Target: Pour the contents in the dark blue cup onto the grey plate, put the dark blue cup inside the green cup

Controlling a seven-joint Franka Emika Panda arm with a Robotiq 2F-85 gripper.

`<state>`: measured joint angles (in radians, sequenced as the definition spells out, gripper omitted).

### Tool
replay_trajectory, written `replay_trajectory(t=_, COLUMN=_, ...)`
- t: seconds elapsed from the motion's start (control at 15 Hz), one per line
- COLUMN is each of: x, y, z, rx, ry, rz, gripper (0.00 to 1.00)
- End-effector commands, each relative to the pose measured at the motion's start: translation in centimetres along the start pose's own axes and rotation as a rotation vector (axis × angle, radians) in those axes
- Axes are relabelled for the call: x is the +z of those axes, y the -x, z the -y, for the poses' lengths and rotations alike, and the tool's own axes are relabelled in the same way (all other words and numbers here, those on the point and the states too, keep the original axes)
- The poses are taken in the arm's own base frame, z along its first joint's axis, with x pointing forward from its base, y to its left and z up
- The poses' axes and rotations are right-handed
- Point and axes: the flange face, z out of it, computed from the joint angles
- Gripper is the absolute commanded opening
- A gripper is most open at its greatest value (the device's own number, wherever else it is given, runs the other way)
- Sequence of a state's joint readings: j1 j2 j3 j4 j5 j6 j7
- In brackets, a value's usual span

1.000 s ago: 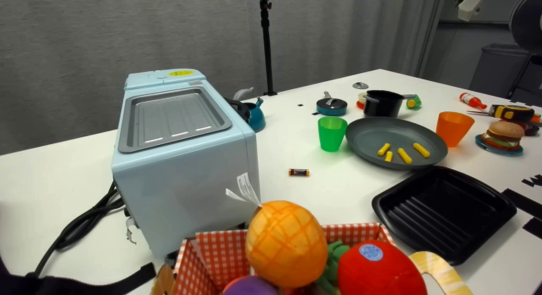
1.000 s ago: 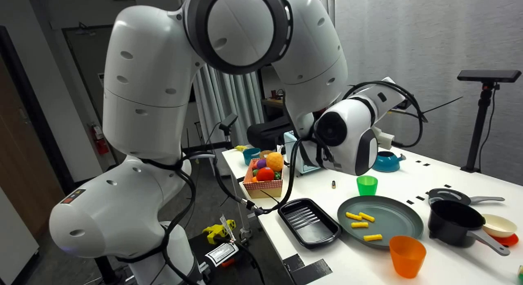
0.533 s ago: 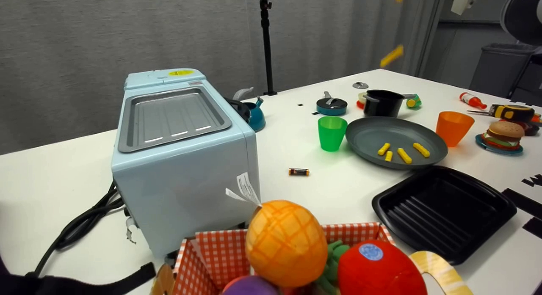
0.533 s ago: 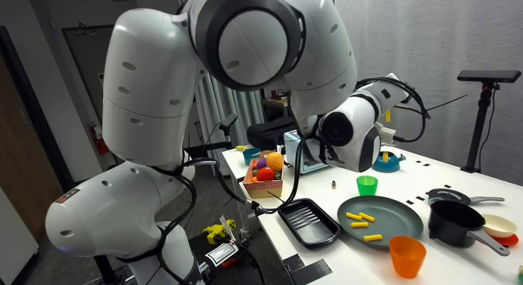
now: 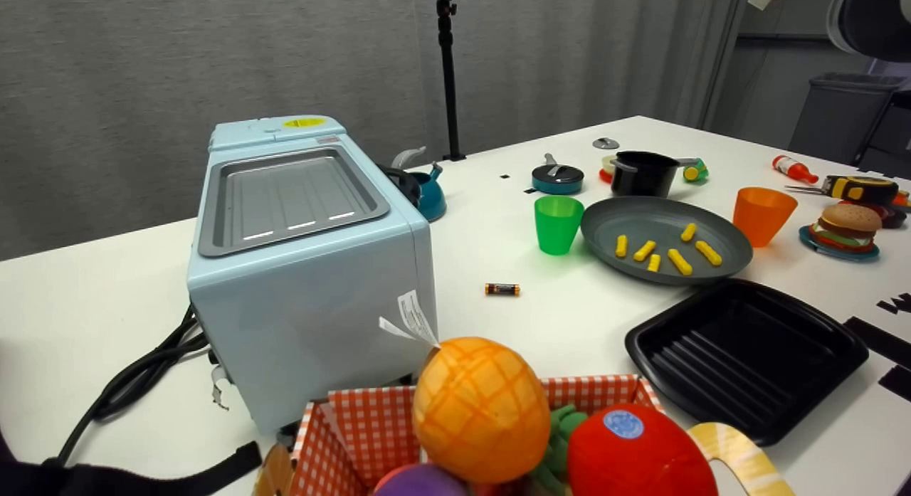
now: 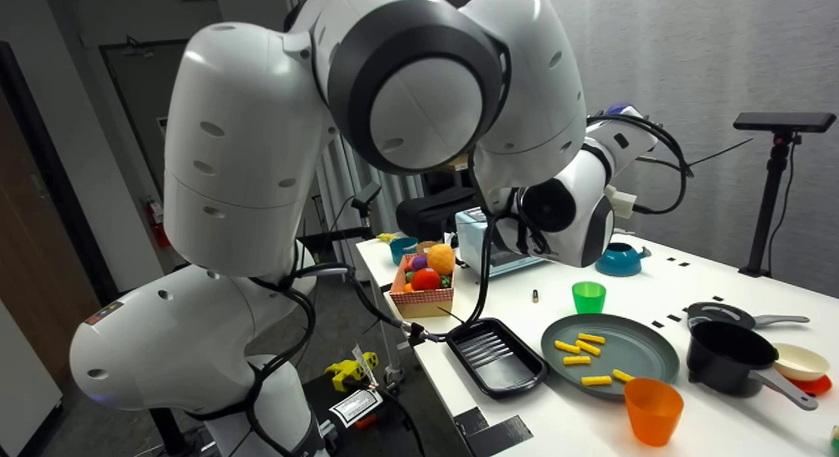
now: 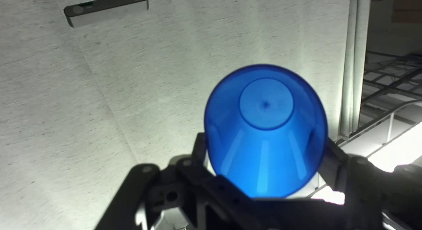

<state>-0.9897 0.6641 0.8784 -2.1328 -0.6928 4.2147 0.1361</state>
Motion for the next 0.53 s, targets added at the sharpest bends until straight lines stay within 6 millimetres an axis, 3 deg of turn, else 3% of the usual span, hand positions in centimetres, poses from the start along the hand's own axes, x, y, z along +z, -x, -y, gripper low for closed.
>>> replay_trajectory(t=0.0, x=0.2, y=0.1, z=-0.3, rx=-0.005, ry=0.003, rz=-0.027, gripper=0.53)
replay_trajectory(t=0.2, x=1.3, y=-0.4, z=-0.3, rx=0.013, ry=0.062, rz=0.057, gripper=0.53)
replay_trajectory(t=0.47, x=4.6, y=-0.3, z=0.3, rx=0.073, ry=0.159, rz=0.191, gripper=0.53)
